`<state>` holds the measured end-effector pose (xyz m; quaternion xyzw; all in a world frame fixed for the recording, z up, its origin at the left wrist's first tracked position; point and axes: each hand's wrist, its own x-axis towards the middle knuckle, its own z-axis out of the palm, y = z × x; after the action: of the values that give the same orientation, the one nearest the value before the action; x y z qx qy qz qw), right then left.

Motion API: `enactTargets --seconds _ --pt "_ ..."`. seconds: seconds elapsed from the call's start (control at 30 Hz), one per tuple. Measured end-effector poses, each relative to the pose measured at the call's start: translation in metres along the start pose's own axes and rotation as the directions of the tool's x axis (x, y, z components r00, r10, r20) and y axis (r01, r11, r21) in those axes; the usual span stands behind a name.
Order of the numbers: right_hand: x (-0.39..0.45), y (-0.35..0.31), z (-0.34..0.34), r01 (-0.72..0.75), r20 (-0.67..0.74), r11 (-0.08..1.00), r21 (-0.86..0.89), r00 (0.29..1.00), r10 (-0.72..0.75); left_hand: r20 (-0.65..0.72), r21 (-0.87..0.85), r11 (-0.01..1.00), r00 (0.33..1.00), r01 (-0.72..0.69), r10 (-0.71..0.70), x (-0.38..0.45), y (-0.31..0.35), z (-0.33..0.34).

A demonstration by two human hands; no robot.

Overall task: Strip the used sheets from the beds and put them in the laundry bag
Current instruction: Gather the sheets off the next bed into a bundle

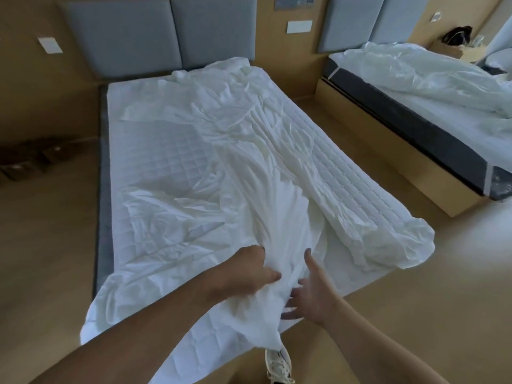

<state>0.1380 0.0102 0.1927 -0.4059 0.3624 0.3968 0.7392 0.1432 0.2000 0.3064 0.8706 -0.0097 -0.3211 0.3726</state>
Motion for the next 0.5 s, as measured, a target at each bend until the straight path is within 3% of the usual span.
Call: enactTargets --seconds 0.07,0.13,0.23,0.3,0.37,0.4,0.43,0.5 --pt "-0.008 -0.013 0.03 0.083 0.132 0.996 0.024 0.988 -0.086 0.018 0.205 0.978 1.0 -0.025 0.022 -0.008 0.007 0.007" --pt "-0.018 -0.029 0.065 0.206 0.105 0.979 -0.013 0.973 -0.203 0.057 0.306 0.951 0.998 -0.034 0.018 -0.017 0.007 0.016" --pt "-0.023 -0.043 0.105 0.327 -0.032 0.903 -0.278 0.937 -0.349 0.004 0.317 0.948 1.0 -0.03 0.03 -0.022 -0.005 0.02" --pt "-0.025 -0.045 0.119 0.369 -0.09 0.85 -0.375 0.899 -0.43 -0.223 0.171 0.984 0.97 -0.056 0.094 -0.029 -0.013 0.011" --pt "-0.031 -0.044 0.128 0.388 -0.099 0.815 -0.429 0.877 -0.47 -0.557 0.032 0.997 0.827 -0.073 0.079 -0.029 -0.026 -0.002" --pt "-0.036 -0.041 0.131 0.394 -0.102 0.794 -0.462 0.866 -0.489 -0.658 -0.072 0.995 0.753 -0.072 0.007 -0.026 -0.034 -0.01" --pt "-0.039 -0.037 0.134 0.404 -0.098 0.763 -0.505 0.851 -0.515 -0.685 -0.198 0.978 0.723 -0.062 -0.092 -0.022 -0.041 -0.019" --pt "-0.047 -0.02 0.141 0.41 -0.052 0.66 -0.63 0.825 -0.563 -0.514 -0.498 0.867 0.798 0.02 -0.314 -0.011 -0.058 -0.035"
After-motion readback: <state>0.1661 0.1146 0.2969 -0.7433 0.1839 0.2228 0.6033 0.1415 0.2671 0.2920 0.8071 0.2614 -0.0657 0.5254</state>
